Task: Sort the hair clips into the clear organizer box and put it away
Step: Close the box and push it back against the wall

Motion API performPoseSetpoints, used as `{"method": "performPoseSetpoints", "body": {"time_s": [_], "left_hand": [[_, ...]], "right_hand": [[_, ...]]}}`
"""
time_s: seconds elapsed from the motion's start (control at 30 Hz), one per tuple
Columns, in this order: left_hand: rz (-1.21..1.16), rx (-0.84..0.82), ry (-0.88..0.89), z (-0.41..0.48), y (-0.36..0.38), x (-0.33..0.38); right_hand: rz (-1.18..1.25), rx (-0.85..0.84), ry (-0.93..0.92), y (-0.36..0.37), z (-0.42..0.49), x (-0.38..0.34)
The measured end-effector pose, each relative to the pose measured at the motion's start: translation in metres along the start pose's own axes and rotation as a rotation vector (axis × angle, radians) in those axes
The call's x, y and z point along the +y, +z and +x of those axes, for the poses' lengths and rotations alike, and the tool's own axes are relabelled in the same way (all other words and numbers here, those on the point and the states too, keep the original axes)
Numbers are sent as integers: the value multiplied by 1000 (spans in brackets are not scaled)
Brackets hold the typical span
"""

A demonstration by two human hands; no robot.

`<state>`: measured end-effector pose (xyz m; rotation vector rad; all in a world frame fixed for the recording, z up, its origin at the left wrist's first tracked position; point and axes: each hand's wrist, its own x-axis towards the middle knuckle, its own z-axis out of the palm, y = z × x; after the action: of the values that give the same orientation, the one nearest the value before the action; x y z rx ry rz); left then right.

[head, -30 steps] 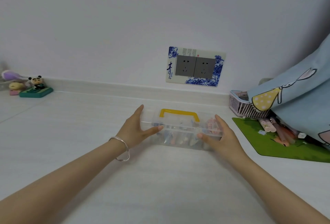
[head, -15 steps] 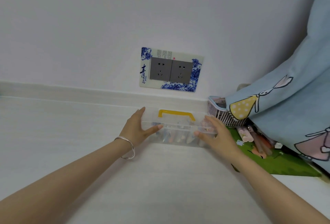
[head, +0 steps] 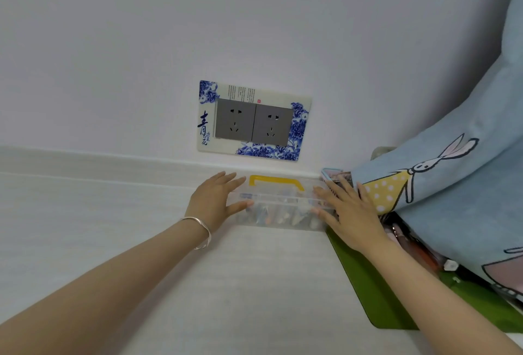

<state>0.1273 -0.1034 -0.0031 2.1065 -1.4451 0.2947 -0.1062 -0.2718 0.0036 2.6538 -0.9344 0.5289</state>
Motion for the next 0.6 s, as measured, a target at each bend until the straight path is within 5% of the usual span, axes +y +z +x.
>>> {"method": "performPoseSetpoints", "body": {"time_s": [0.6], "left_hand": [[49,16,-18,44,27,-10]], "right_hand": [[-145,-125,-56,3,45,8]]}}
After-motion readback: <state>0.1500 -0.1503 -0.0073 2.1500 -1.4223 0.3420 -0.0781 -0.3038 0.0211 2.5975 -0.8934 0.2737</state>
